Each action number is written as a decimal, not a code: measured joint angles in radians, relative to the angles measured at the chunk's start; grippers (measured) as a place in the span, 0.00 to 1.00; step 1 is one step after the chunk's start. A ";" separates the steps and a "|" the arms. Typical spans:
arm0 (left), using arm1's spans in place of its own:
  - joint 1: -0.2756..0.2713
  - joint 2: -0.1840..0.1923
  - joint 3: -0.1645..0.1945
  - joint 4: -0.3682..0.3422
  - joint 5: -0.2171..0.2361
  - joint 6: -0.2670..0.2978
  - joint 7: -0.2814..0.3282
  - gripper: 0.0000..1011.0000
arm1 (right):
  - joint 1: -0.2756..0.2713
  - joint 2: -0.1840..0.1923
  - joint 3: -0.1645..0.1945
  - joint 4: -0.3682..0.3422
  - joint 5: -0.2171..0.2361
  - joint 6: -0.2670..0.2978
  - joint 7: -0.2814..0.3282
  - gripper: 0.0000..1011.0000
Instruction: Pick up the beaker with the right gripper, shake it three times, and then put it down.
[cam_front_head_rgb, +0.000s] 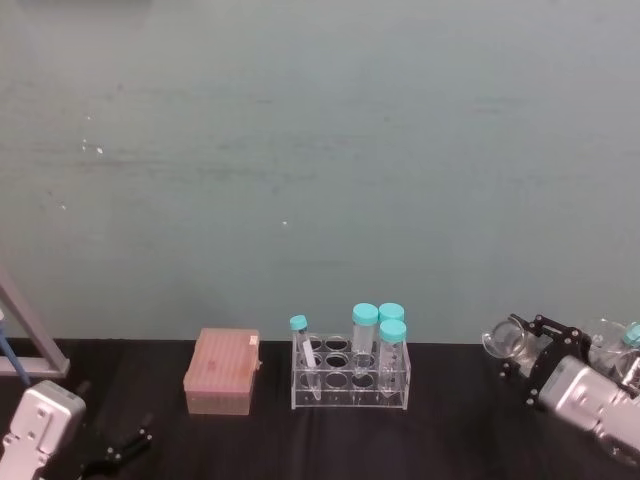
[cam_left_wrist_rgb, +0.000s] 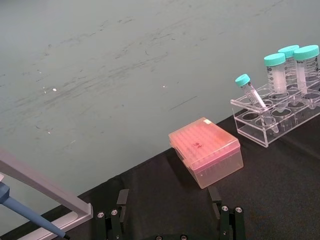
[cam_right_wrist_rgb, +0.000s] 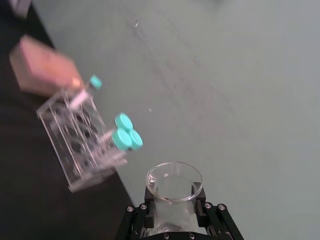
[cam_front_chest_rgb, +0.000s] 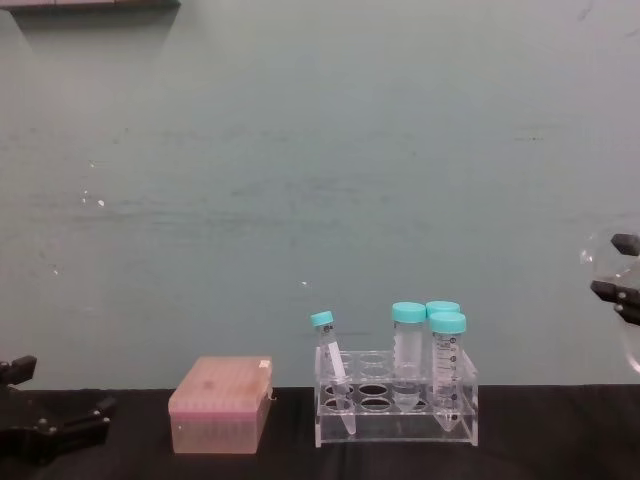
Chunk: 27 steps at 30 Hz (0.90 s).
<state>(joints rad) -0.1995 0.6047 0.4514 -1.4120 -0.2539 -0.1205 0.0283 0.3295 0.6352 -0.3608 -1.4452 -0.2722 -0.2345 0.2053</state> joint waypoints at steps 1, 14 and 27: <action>0.000 0.000 0.000 0.000 0.000 0.000 0.000 0.99 | -0.007 -0.017 0.019 0.000 0.071 0.010 0.035 0.45; 0.000 0.000 0.000 0.000 0.000 0.000 0.000 0.99 | -0.066 -0.177 0.156 -0.005 0.564 0.272 0.237 0.45; 0.000 0.000 0.000 0.000 0.000 0.000 0.000 0.99 | -0.090 -0.189 0.135 -0.026 0.659 0.361 0.229 0.45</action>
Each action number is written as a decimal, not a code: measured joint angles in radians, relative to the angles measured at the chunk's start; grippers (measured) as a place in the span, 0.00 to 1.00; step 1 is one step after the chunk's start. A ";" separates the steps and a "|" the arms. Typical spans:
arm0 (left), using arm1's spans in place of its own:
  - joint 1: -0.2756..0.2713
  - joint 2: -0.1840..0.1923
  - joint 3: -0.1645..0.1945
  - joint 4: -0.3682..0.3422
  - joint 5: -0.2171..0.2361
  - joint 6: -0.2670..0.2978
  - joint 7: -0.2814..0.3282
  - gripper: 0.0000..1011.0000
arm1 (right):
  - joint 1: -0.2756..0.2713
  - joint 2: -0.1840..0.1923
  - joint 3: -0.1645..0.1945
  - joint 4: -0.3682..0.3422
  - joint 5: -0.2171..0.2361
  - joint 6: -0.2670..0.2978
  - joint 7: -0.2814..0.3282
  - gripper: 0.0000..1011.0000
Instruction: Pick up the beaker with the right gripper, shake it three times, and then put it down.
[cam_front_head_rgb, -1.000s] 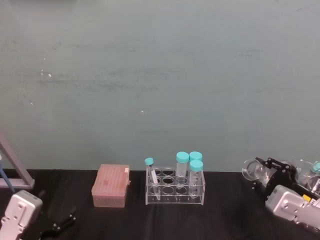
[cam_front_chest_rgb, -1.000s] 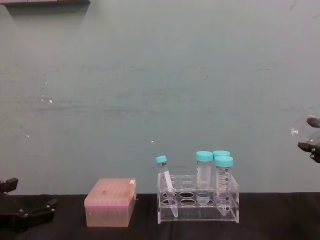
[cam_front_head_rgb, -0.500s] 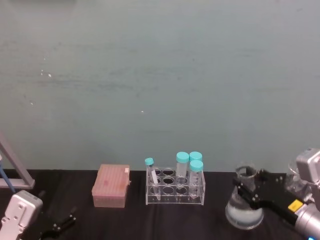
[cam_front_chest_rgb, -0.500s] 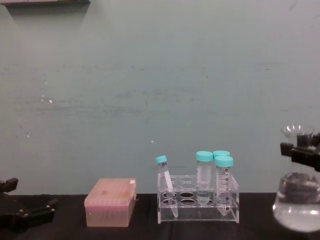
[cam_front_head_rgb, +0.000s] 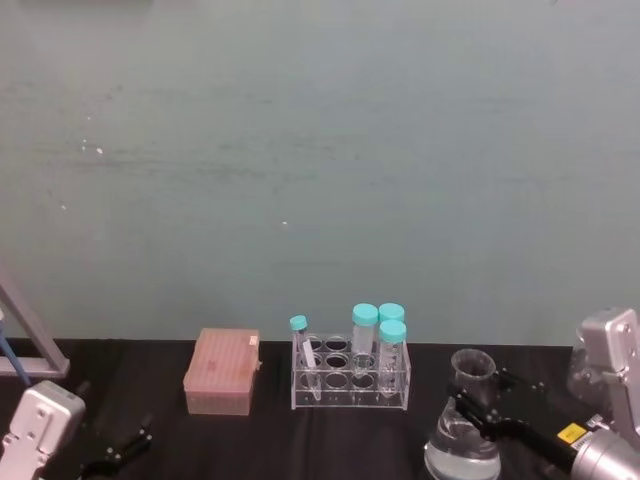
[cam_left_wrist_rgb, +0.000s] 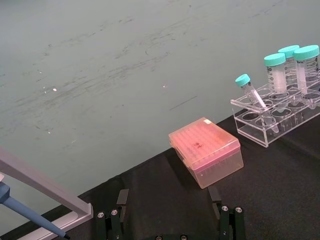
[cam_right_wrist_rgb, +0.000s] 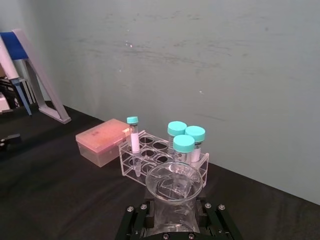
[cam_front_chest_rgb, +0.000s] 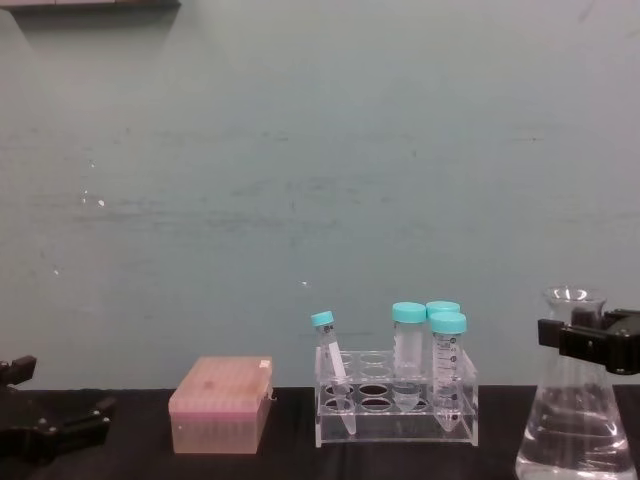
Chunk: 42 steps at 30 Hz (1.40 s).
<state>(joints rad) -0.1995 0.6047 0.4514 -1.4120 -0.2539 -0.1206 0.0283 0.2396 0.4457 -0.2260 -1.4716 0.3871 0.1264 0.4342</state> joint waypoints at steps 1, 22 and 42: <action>0.000 0.000 0.000 0.000 0.000 0.000 0.000 0.99 | 0.000 0.002 -0.002 -0.001 0.001 0.001 -0.001 0.45; 0.000 0.000 0.000 0.000 0.000 0.000 0.000 0.99 | 0.000 0.005 -0.006 -0.002 0.000 -0.001 -0.007 0.45; 0.000 0.000 0.000 0.000 0.000 0.000 0.000 0.99 | -0.013 -0.175 0.234 0.020 0.577 0.411 0.025 0.45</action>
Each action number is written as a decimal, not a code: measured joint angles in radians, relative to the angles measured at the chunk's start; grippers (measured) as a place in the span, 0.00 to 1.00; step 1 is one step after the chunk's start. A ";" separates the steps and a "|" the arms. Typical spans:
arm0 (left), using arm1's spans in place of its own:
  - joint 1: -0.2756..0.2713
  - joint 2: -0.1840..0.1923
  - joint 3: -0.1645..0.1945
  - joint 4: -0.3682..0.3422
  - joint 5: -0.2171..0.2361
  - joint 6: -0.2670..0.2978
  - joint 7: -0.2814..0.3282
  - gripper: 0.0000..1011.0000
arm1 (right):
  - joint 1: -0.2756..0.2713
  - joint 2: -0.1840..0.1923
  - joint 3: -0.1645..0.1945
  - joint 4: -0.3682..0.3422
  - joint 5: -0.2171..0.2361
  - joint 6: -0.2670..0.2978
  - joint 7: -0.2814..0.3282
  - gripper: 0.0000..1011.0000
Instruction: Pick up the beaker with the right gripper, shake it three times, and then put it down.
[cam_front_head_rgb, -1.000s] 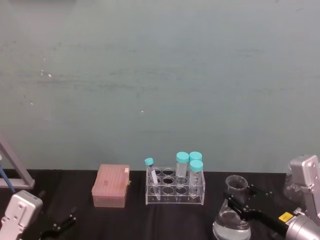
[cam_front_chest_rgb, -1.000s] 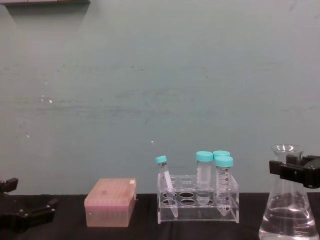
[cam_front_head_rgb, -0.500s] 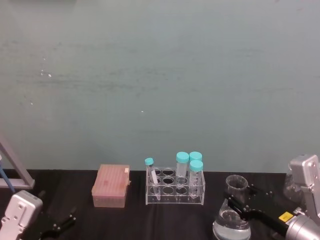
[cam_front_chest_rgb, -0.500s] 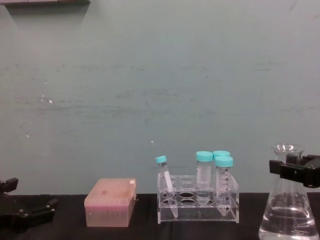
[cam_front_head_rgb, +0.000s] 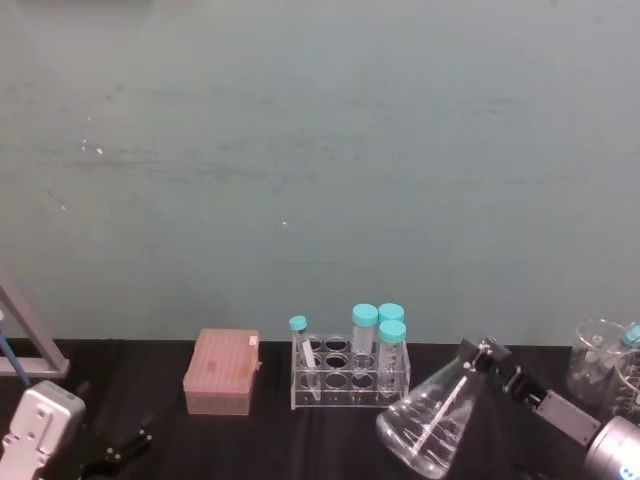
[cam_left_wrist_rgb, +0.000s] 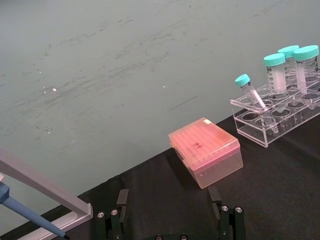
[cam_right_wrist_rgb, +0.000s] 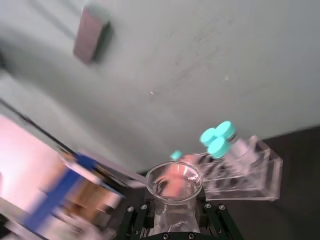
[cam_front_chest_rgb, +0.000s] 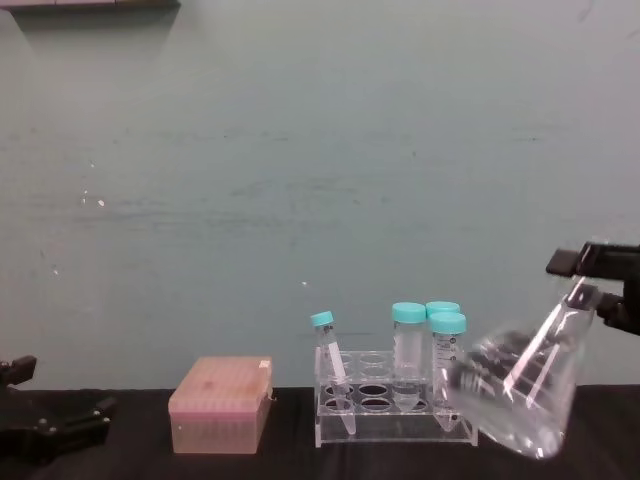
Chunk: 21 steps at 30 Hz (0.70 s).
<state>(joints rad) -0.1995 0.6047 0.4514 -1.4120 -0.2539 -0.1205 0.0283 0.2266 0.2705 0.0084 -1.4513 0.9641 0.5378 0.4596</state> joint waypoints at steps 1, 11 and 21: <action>0.000 0.000 0.000 0.000 0.000 0.000 0.000 0.99 | -0.001 -0.016 0.017 0.000 0.033 0.026 -0.013 0.45; 0.000 0.000 0.000 0.000 0.000 0.000 0.000 0.99 | -0.008 -0.082 0.086 -0.002 0.197 0.142 -0.123 0.45; 0.000 0.000 0.000 0.000 0.000 0.000 0.000 0.99 | 0.015 0.129 -0.126 -0.016 -0.203 -0.190 0.038 0.45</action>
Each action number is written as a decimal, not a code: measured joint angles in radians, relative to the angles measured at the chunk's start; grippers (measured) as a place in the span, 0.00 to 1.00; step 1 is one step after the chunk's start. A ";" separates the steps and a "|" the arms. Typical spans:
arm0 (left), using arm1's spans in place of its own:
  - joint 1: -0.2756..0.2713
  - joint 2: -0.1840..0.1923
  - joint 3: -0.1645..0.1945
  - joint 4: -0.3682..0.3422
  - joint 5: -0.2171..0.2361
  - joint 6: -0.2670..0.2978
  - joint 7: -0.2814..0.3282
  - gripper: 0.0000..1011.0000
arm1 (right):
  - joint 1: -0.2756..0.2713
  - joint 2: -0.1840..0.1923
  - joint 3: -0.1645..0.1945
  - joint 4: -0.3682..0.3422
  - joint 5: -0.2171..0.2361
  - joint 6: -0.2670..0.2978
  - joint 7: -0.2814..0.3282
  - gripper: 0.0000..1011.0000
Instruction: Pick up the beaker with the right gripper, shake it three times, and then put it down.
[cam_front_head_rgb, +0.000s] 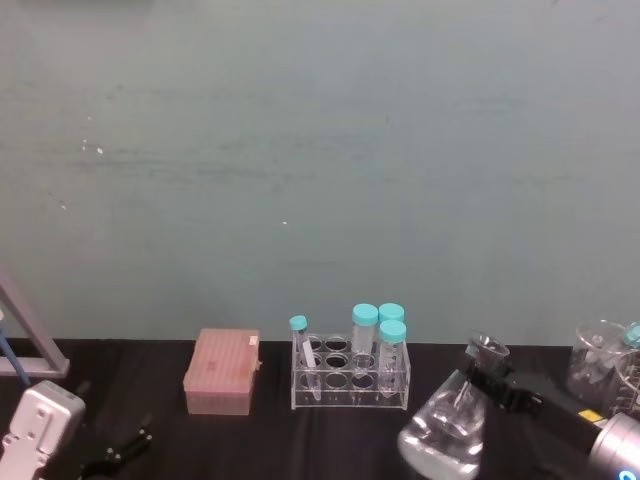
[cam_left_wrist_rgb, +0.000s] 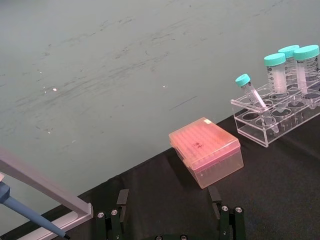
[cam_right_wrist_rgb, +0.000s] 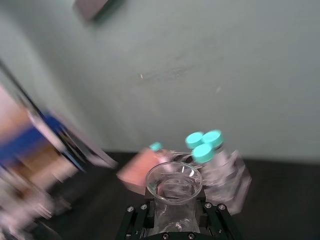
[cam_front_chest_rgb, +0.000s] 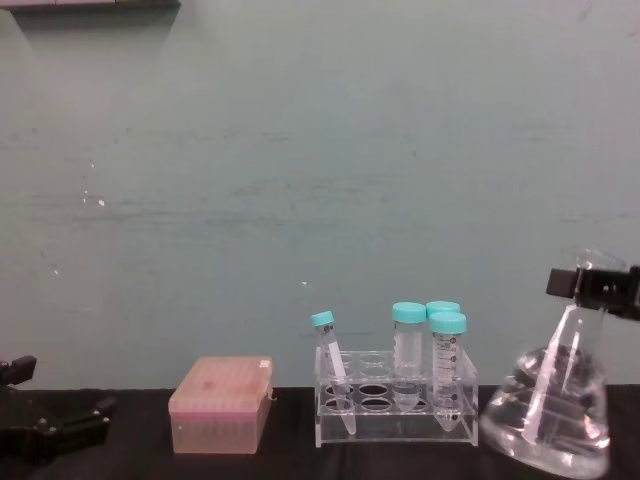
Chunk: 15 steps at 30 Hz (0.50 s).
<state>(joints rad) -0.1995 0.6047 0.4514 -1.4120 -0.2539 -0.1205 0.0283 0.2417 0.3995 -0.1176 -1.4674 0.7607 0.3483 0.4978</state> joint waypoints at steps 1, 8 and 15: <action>0.000 0.000 0.000 0.000 0.000 0.000 0.000 0.99 | 0.004 0.020 -0.020 -0.001 -0.045 -0.040 0.007 0.45; 0.000 0.000 0.000 0.000 0.000 0.000 0.000 0.99 | 0.051 0.164 -0.169 0.006 -0.441 -0.352 -0.022 0.45; 0.000 0.000 0.000 0.000 0.000 0.000 0.000 0.99 | 0.082 0.235 -0.253 0.018 -0.795 -0.507 -0.138 0.45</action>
<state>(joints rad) -0.1995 0.6047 0.4514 -1.4120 -0.2539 -0.1205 0.0283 0.3234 0.6349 -0.3708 -1.4490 -0.0339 -0.1583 0.3594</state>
